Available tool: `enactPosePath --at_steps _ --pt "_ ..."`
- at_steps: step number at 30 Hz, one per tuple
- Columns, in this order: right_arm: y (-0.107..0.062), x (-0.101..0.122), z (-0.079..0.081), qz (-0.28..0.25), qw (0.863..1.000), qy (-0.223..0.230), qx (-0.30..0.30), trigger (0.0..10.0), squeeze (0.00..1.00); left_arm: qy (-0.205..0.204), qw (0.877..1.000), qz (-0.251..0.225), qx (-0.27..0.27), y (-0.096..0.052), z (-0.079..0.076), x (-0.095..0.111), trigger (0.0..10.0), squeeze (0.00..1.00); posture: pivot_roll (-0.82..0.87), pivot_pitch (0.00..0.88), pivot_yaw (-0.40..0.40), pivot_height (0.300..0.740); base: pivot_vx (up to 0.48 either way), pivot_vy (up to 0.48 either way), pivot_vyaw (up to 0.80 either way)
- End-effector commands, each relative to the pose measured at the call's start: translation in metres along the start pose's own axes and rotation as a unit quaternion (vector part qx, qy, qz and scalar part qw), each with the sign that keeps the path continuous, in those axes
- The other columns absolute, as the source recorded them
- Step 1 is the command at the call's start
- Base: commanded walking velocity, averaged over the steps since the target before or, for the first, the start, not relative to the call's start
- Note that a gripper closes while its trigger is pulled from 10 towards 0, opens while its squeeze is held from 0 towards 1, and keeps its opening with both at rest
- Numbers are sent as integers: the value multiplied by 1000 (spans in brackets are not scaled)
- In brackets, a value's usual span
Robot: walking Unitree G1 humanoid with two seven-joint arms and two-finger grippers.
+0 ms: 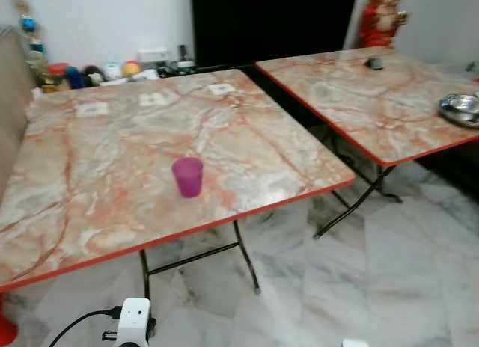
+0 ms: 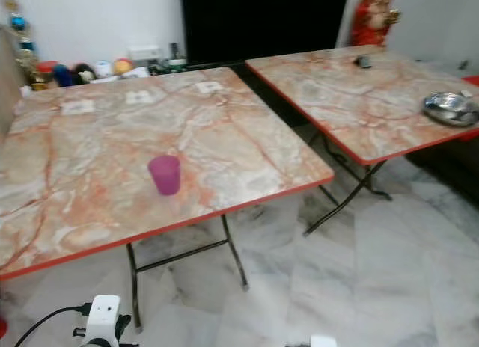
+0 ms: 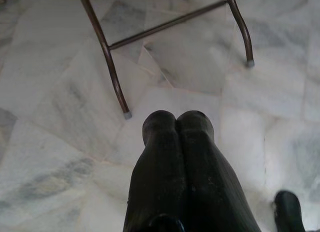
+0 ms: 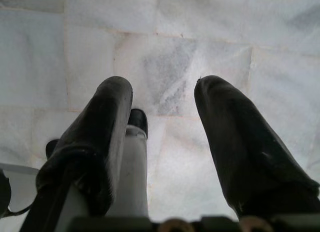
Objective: Setting the table
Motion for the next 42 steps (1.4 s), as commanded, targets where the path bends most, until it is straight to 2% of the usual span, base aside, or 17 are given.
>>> enactPosePath --at_steps 1,6,13,15,21,23,27,29,33,35,39,42 --pt "0 -1 -3 0 1000 0 -2 10000 0 -1 1000 -7 2 -2 -1 -2 10000 0 51 0 39 740 0 0 0" --pt "0 -1 -3 0 1000 -1 -1 10000 0 -9 999 -32 6 -6 0 -3 10000 0 47 0 43 740 0 0 0" --pt "0 -1 -4 1 1000 -6 -1 10000 0 -17 994 -107 -6 -20 10 3 10000 0 61 0 39 740 0 0 0" --pt "-1 -2 -6 2 1000 -12 0 10000 0 10 990 -139 -24 -33 15 4 10000 0 70 0 34 740 0 0 0" --pt "-1 -3 -9 5 1000 -26 5 10000 0 79 978 -185 -52 -55 20 10 10000 0 102 0 21 740 0 0 0" --pt "-1 -3 -10 7 999 -31 5 10000 0 73 973 -210 -54 -66 18 16 10000 0 106 0 15 740 0 0 0" --pt "-1 -3 -12 7 999 -33 4 10000 0 70 966 -243 -54 -74 14 28 10000 0 110 0 9 740 0 0 0" --pt "-1 -3 -14 7 999 -37 3 10000 0 63 954 -289 -57 -79 6 54 10000 0 122 0 0 740 0 0 0" --pt "-1 -2 -16 6 999 -40 1 10000 0 65 941 -328 -56 -77 1 84 10000 0 115 0 -11 740 0 0 0" --pt "-1 -1 -17 5 999 -39 1 10000 0 75 933 -342 -76 -73 -8 99 10000 0 111 0 -14 740 0 0 0" --pt "-1 0 -19 2 999 -36 -5 10000 0 77 926 -354 -107 -64 -22 119 10000 0 85 0 -16 740 0 0 0" --pt "-1 0 -20 1 999 -35 -9 10000 0 82 924 -352 -120 -61 -29 123 10000 0 76 0 -24 740 0 0 0"
Point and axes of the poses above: a point about 5 cm out from each wrist's last joint towards the gripper, its own y axis pointing out of the wrist towards the gripper, its own x axis along the axis of the wrist's last joint, z = x × y, the point moved 1 cm from there along y, pointing out of the wrist towards the gripper, and after that the axes turned 7 degrees about -y, right-handed, at the moved point
